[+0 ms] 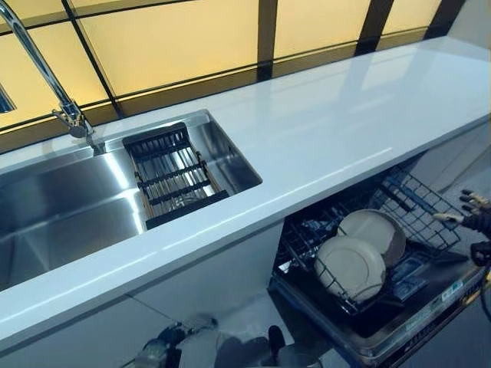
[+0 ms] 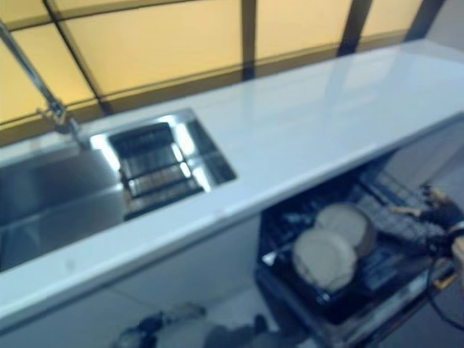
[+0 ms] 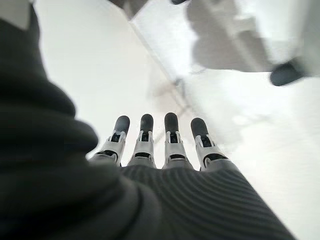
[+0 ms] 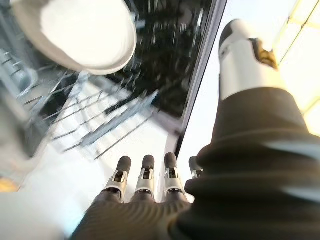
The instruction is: Take plates into dishwasher
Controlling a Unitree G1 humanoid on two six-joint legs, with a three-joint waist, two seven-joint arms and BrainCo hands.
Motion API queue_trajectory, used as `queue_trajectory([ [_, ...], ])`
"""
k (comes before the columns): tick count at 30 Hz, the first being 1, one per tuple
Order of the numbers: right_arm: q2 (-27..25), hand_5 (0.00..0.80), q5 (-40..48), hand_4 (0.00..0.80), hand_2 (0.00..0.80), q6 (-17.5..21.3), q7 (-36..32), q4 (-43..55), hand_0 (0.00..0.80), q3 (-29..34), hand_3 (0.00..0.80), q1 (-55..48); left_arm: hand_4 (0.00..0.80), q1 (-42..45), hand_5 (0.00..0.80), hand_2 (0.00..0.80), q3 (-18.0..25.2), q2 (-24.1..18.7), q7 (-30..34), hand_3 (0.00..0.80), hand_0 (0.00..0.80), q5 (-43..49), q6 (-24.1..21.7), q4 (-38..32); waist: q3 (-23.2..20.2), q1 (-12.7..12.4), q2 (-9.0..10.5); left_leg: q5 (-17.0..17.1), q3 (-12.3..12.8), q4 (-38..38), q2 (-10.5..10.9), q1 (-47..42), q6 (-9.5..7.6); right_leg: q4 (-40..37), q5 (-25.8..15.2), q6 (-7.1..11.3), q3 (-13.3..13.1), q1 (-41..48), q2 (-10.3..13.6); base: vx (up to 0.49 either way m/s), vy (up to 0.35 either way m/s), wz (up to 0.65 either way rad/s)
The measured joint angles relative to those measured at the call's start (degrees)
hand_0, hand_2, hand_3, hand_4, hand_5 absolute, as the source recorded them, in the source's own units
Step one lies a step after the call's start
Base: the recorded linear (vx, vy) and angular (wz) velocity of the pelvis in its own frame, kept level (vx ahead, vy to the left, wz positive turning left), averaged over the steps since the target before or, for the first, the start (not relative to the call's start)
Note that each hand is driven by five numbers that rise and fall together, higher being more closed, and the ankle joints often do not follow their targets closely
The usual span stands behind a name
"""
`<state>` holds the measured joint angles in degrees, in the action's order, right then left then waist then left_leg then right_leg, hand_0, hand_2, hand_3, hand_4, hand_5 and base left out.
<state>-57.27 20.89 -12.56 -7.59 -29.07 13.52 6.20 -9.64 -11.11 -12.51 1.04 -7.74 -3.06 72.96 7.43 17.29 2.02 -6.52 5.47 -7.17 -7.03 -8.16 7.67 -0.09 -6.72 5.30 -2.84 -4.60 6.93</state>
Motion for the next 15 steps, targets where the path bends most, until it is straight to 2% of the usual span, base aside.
queue_trajectory([
  [2,-0.01,0.000,0.21,0.000,0.000,-0.10,1.25,-3.04,0.000,-0.28,0.000,0.99,0.000,-1.10,0.000,0.000,-0.71,-0.28,-0.93,0.000,0.000,-0.01,0.68,0.00,-0.06,0.43,0.19,-0.89,-0.95,5.72,0.80,-0.94,-0.57,0.26,-0.66,2.02,-0.03,-1.36,0.68,-0.375,-0.021,0.36],
  [4,0.33,0.000,1.18,0.000,0.000,0.02,1.28,-6.50,0.000,-1.58,0.000,3.09,0.000,-0.32,0.000,0.000,-1.09,-1.67,-1.73,0.000,0.000,-0.04,1.57,1.08,0.27,-1.48,2.64,0.04,-0.80,7.17,2.81,-1.40,-1.53,-0.10,-1.52,3.23,-1.63,-1.67,2.54,-0.306,0.044,0.00],
  [6,0.24,0.000,1.41,0.000,0.000,0.66,1.93,-8.73,0.000,-1.58,0.000,4.00,0.000,2.40,0.000,0.000,-0.78,-3.06,-2.29,0.000,0.000,-0.25,1.79,3.01,-0.26,-2.52,3.39,0.06,-0.85,7.26,3.73,-1.56,-2.17,-0.18,-1.76,3.64,-1.67,-1.51,3.62,-0.245,0.113,0.04],
  [11,0.41,0.000,2.29,0.000,0.000,1.27,3.58,-10.11,0.000,-1.74,0.000,5.16,0.000,5.61,0.000,0.000,2.91,-5.89,-3.44,0.000,0.000,-2.04,2.84,3.01,-0.16,-5.54,2.15,-0.12,-1.74,6.76,3.67,-2.28,-2.38,-0.73,-1.60,3.70,-0.53,0.53,3.69,-0.190,0.090,0.13],
  [13,0.31,0.000,2.24,0.000,0.000,1.21,4.07,-12.91,0.000,-1.91,0.000,6.74,0.000,5.61,0.000,0.000,3.40,-5.79,-3.31,0.000,0.000,-2.11,2.59,2.43,-0.03,-5.59,1.83,-0.96,-2.19,5.06,3.55,-2.55,-2.20,-1.10,-1.56,3.60,0.39,2.06,4.04,-0.123,0.170,0.25],
  [15,0.52,0.000,2.19,0.000,0.000,1.08,4.97,-15.23,0.000,-1.62,0.000,6.28,0.000,5.29,0.000,0.000,3.33,-5.19,-3.18,0.000,0.000,-2.09,2.47,1.58,0.50,-5.56,2.00,-2.94,-1.04,0.98,3.51,-2.20,-2.10,-1.01,-1.44,3.61,1.36,4.52,4.52,-0.115,0.117,0.21],
])
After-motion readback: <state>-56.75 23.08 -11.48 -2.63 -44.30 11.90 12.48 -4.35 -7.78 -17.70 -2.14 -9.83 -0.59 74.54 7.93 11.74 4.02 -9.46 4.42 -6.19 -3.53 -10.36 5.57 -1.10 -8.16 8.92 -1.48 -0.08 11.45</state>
